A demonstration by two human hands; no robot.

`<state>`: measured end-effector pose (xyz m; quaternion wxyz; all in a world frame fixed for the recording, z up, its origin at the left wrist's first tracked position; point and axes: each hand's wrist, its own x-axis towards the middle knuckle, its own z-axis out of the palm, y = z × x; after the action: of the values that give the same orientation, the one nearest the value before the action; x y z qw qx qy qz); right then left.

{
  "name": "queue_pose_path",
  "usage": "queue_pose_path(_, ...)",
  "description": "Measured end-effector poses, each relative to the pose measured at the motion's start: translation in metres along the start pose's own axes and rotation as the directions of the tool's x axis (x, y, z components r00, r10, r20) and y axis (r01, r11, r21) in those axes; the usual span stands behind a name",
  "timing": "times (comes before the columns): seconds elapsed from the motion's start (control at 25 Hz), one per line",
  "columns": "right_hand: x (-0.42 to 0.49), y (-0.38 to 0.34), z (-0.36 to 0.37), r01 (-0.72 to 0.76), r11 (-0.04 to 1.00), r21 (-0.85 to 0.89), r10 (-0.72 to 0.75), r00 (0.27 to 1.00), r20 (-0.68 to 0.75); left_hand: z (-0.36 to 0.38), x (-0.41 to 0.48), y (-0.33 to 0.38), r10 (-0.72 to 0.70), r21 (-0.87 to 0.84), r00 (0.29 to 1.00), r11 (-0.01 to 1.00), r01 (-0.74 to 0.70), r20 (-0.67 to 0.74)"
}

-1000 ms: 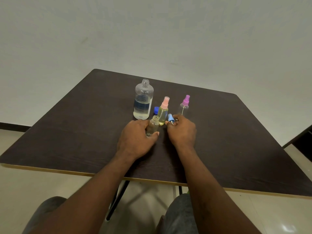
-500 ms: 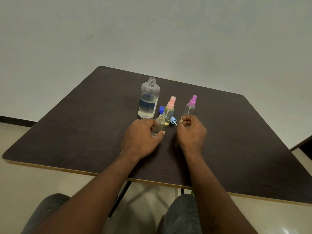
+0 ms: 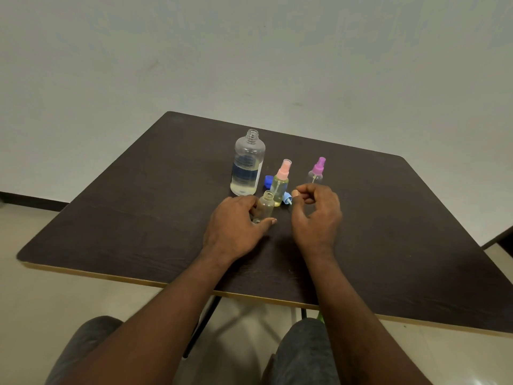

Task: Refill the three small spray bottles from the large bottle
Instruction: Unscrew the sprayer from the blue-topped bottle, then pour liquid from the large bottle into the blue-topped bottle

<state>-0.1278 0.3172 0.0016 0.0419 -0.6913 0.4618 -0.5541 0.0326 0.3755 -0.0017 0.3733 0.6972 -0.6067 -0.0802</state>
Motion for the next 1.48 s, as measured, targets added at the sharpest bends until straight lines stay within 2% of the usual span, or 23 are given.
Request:
queue_pose_path(0.12,-0.009,-0.005,0.0,0.08,0.996,0.032,-0.082,0.994,0.071,-0.004,-0.002,0.002,-0.011,-0.014,1.0,1.0,0.011,0.016)
queue_pose_path(0.32,-0.018,-0.013,-0.001,0.165,0.986,-0.012,-0.154,0.943,0.294,-0.004,-0.003,-0.001,-0.018,-0.029,1.0,0.999,0.018,0.026)
queue_pose_path(0.44,-0.019,-0.015,-0.001,0.112,0.994,-0.017,-0.099,0.935,0.34,-0.004,-0.004,0.001,-0.02,-0.019,0.999,1.0,0.021,0.038)
queue_pose_path(0.56,-0.019,-0.015,-0.004,0.061,0.998,-0.01,-0.054,0.942,0.33,-0.006,-0.003,0.002,-0.016,-0.026,0.992,0.999,0.02,0.127)
queue_pose_path(0.64,-0.018,-0.013,-0.004,0.052,0.999,0.016,-0.054,0.96,0.274,-0.014,-0.002,-0.004,-0.076,-0.273,0.976,0.953,0.132,0.206)
queue_pose_path(0.68,-0.017,-0.013,-0.005,0.019,0.999,0.025,-0.025,0.968,0.251,-0.019,-0.002,-0.007,-0.122,-0.43,0.967,0.878,0.209,0.223)
queue_pose_path(0.76,-0.015,-0.012,-0.004,-0.06,0.998,0.026,0.052,0.97,0.238,-0.026,0.002,-0.014,-0.252,-0.58,0.953,0.757,0.302,0.167)
queue_pose_path(0.84,-0.014,-0.011,-0.002,-0.077,0.997,0.005,0.073,0.965,0.25,-0.026,0.014,-0.023,-0.363,-0.541,0.932,0.78,0.315,0.02)
queue_pose_path(0.96,-0.014,-0.009,0.0,-0.057,0.998,-0.002,0.056,0.966,0.254,-0.017,0.04,-0.034,-0.311,-0.349,0.944,0.901,0.257,-0.109)
queue_pose_path(1.16,-0.015,-0.007,0.002,-0.046,0.999,-0.012,0.047,0.967,0.252,0.001,0.062,-0.035,-0.25,-0.271,0.961,0.939,0.21,-0.119)
queue_pose_path(1.32,-0.015,-0.008,0.003,-0.015,1.0,-0.027,0.022,0.96,0.28,0.005,0.074,-0.031,-0.175,-0.365,0.979,0.922,0.126,-0.103)
queue_pose_path(1.48,-0.014,-0.006,0.004,0.01,0.998,-0.063,0.01,0.953,0.303,0.003,0.078,-0.026,-0.193,-0.358,0.979,0.92,0.159,-0.06)
